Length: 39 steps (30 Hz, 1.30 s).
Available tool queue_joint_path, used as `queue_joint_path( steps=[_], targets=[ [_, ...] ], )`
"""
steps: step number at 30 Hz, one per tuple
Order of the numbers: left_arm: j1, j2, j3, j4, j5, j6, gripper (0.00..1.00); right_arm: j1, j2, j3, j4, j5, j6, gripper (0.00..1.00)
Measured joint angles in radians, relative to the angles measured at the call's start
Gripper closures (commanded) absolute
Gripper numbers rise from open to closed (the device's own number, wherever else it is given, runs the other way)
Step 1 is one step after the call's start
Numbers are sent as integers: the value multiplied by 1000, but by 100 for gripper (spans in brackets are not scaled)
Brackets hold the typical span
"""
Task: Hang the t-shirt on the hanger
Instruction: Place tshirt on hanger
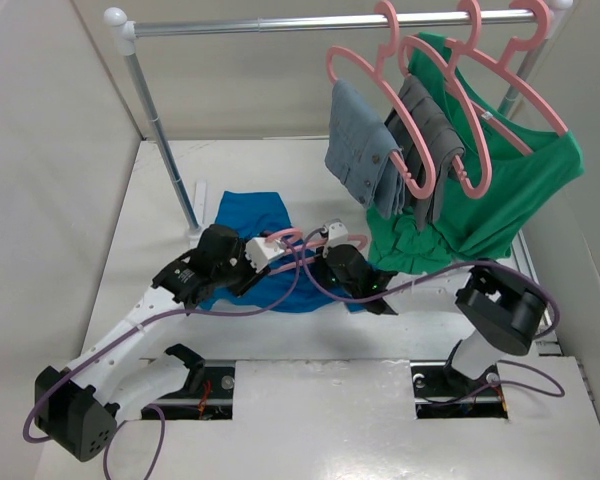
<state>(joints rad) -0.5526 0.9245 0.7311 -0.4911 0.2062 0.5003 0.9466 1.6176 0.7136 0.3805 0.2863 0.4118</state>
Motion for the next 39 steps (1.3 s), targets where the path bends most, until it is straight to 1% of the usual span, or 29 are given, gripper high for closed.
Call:
queue_joint_path(
  steps=[2, 4, 9, 12, 18, 23, 27, 30, 34, 39],
  targets=[
    [0, 0, 0, 7, 0, -5, 100, -10, -37, -31, -3, 1, 1, 100],
    [0, -2, 0, 22, 0, -3, 100, -16, -119, -80, -41, 18, 4, 100],
    [0, -37, -1, 47, 5, 16, 100, -60, -468, -221, -166, 58, 32, 100],
    [0, -61, -3, 55, 33, 38, 100, -103, -630, -290, -228, 69, 63, 100],
    [-3, -74, -41, 61, 75, 112, 100, -163, -866, -362, -379, 57, 119, 100],
    [-8, -130, -85, 63, 109, 252, 100, -213, -1001, -361, -490, 53, 138, 100],
    [-15, -151, -123, 58, 114, 335, 100, -249, -1071, -343, -559, 32, 128, 100],
    [-16, -147, -137, 69, 107, 373, 100, -255, -1086, -317, -592, 16, 84, 100],
    [-17, -84, -135, 106, 52, 375, 100, -263, -1041, -262, -603, -19, -51, 100],
    [-15, 50, -120, 111, -19, 370, 100, -265, -906, -189, -573, -140, -286, 100]
  ],
)
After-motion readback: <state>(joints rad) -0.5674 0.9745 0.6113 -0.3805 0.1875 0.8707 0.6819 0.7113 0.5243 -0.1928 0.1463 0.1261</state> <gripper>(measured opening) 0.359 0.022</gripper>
